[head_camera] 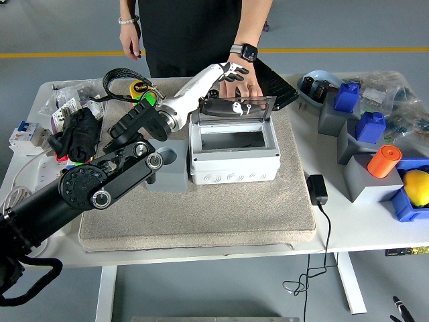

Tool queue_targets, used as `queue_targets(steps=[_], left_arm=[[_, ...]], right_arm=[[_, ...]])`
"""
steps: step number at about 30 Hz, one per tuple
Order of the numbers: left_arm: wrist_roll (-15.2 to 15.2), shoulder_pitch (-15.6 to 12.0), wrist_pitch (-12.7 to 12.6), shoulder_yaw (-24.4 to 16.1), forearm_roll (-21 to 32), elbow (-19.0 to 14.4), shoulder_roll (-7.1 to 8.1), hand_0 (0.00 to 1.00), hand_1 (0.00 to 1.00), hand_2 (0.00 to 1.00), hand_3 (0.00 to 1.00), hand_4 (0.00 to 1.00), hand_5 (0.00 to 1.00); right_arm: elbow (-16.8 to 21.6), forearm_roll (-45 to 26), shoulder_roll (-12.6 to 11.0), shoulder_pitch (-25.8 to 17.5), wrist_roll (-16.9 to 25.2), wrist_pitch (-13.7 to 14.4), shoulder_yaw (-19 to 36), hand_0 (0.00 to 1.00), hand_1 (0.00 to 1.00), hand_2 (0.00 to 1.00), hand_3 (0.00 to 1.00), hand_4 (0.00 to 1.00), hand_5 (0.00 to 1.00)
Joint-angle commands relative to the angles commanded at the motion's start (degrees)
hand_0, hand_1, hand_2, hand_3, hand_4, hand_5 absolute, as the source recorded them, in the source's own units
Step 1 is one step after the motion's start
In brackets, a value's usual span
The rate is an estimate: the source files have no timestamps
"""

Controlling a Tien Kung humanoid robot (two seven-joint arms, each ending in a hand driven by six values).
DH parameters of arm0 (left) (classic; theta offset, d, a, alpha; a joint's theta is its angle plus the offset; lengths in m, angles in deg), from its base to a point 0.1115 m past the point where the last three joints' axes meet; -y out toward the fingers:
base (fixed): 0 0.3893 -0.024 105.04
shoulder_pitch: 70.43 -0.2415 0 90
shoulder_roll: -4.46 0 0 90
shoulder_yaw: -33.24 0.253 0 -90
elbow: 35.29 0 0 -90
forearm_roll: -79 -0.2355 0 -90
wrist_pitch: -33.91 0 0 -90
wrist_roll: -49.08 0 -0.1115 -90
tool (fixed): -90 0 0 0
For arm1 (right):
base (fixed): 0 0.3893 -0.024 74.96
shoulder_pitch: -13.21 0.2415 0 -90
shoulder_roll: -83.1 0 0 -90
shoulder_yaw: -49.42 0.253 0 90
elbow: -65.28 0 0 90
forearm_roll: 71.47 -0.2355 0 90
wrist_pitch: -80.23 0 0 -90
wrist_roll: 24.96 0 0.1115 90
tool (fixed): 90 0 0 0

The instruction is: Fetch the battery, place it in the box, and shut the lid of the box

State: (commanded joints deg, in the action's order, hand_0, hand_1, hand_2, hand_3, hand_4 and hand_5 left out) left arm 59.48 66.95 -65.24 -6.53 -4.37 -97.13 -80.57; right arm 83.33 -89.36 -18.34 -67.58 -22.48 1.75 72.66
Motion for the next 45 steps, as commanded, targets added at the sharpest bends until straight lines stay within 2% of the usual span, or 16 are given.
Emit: queue_targets(steps=[3, 5, 6, 11, 12, 23, 33, 38, 41, 42, 45], left_arm=[[1.4, -0.4, 1.0, 0.2, -0.2, -0.4, 0.31, 0.827, 0.805, 0.782, 0.790, 0.998, 0.497], [1.4, -0.7, 0.8, 0.4, 0.3, -0.6, 0.53, 0.827, 0.805, 0.782, 0.790, 0.998, 0.497], [1.8, -0.8, 1.0, 0.3, 0.1, -0.8, 0.62, 0.629, 0.591, 0.613, 0.680, 0.998, 0.495], [2.7, -1.9, 1.8, 0.1, 0.8, -3.1, 1.39, 0.629, 0.591, 0.613, 0.680, 0.998, 0.495], [2.9, -2.0, 2.0, 0.1, 0.8, -3.7, 1.52, 0.462, 0.497, 0.557, 0.619, 0.998, 0.496], [5.4, -4.7, 4.0, 0.7, 1.3, -9.8, 2.76, 0.439, 0.461, 0.540, 0.597, 0.998, 0.495], [5.6, -5.8, 4.4, 2.2, 2.0, -9.6, 2.63, 0.431, 0.452, 0.534, 0.594, 0.998, 0.486], [5.3, -6.1, 4.4, 1.6, 2.6, -10.0, 2.79, 0.430, 0.454, 0.534, 0.591, 0.998, 0.486], [3.3, -6.9, 3.2, 0.1, 4.5, -10.5, 2.97, 0.430, 0.454, 0.534, 0.591, 0.998, 0.486], [2.0, -7.4, 2.3, -0.8, 5.9, -10.7, 3.00, 0.502, 0.576, 0.568, 0.602, 0.986, 0.465], [-2.6, -9.2, -0.3, -4.2, 11.2, -11.0, 3.17, 0.502, 0.576, 0.568, 0.602, 0.986, 0.465]], right_arm=[[0.0, 0.2, 0.0, 0.0, 0.0, 0.0, 0.2, 0.726, 0.664, 0.653, 0.598, 0.998, 0.614], [0.0, 0.2, 0.0, 0.0, 0.0, 0.0, 0.2, 0.726, 0.664, 0.653, 0.598, 0.998, 0.614], [0.0, 0.3, 0.0, 0.0, 0.0, 0.0, 0.4, 0.726, 0.664, 0.653, 0.597, 0.998, 0.614], [0.1, 0.3, 0.0, -0.1, 0.0, 0.0, 0.5, 0.726, 0.664, 0.653, 0.597, 0.998, 0.614], [0.1, 0.3, 0.0, -0.1, 0.0, 0.0, 0.5, 0.726, 0.664, 0.653, 0.597, 0.998, 0.614], [0.1, 0.3, 0.1, -0.2, 0.0, 0.0, 0.7, 0.726, 0.664, 0.653, 0.596, 0.998, 0.614], [0.0, 0.5, 0.1, -0.2, -0.1, 0.0, 0.6, 0.726, 0.663, 0.653, 0.597, 0.998, 0.613], [0.0, 0.4, 0.1, -0.2, -0.1, 0.0, 0.6, 0.726, 0.664, 0.654, 0.597, 0.998, 0.613], [0.0, 0.5, 0.1, -0.2, 0.0, 0.0, 0.7, 0.726, 0.664, 0.654, 0.597, 0.998, 0.613], [0.0, 0.4, 0.1, -0.2, -0.1, 0.0, 0.7, 0.726, 0.664, 0.653, 0.597, 0.998, 0.615], [0.0, 0.4, 0.2, -0.3, 0.0, 0.0, 0.8, 0.726, 0.664, 0.653, 0.597, 0.998, 0.615]])
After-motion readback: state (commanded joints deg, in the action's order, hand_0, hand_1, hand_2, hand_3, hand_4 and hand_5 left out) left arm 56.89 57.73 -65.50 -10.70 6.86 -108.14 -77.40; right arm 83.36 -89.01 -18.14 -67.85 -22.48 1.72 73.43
